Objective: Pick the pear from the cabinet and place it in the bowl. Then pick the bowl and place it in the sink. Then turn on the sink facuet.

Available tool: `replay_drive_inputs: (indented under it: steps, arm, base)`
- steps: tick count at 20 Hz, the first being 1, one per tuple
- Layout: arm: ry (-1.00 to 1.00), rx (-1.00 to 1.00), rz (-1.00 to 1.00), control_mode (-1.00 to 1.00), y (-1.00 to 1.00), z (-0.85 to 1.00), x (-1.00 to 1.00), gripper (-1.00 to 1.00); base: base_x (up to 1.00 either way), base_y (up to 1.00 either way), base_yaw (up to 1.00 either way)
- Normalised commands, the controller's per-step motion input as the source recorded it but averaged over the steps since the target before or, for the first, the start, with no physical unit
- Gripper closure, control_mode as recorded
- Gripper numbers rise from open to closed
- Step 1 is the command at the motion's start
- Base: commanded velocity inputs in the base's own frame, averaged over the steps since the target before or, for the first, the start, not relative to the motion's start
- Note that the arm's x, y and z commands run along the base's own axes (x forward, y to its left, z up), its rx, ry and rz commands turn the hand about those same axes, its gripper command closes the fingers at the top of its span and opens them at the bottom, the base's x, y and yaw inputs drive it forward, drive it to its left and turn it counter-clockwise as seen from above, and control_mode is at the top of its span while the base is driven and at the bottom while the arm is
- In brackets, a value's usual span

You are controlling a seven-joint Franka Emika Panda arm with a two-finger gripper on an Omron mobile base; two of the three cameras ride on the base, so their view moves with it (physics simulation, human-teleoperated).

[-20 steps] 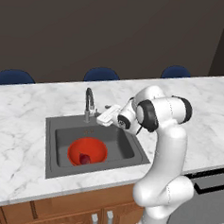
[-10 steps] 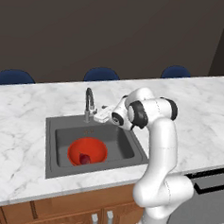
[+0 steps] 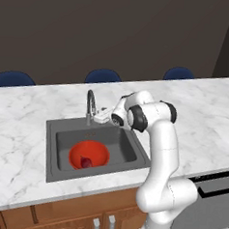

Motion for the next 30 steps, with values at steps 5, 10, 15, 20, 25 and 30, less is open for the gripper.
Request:
replay_drive_inputs:
  steps: [5, 10, 15, 20, 25, 30]
  arm:
    - [0.06, 0.00, -0.02, -1.00, 0.10, -0.39, 0.47, -1.00]
    - [0.05, 0.00, -0.06, -1.00, 0.05, -0.31, 0.39, 1.00]
    - [0.06, 0.00, -0.12, -1.00, -0.02, -0.34, 0.19, 1.00]
    - [0.09, 0.02, -0.20, -1.00, -0.31, -0.45, 0.09, 1.00]
    - [0.13, 0.05, -0.25, -1.00, -0.65, -0.56, 0.15, 1.00]
    - [0.12, 0.06, -0.23, -1.00, -0.71, -0.63, 0.13, 1.00]
  base:
    - [0.00, 0.00, 0.00]
    - [0.00, 0.00, 0.00]
    - [0.00, 0.00, 0.00]
    - [0.00, 0.00, 0.00]
    - [0.00, 0.00, 0.00]
    - [0.00, 0.00, 0.00]
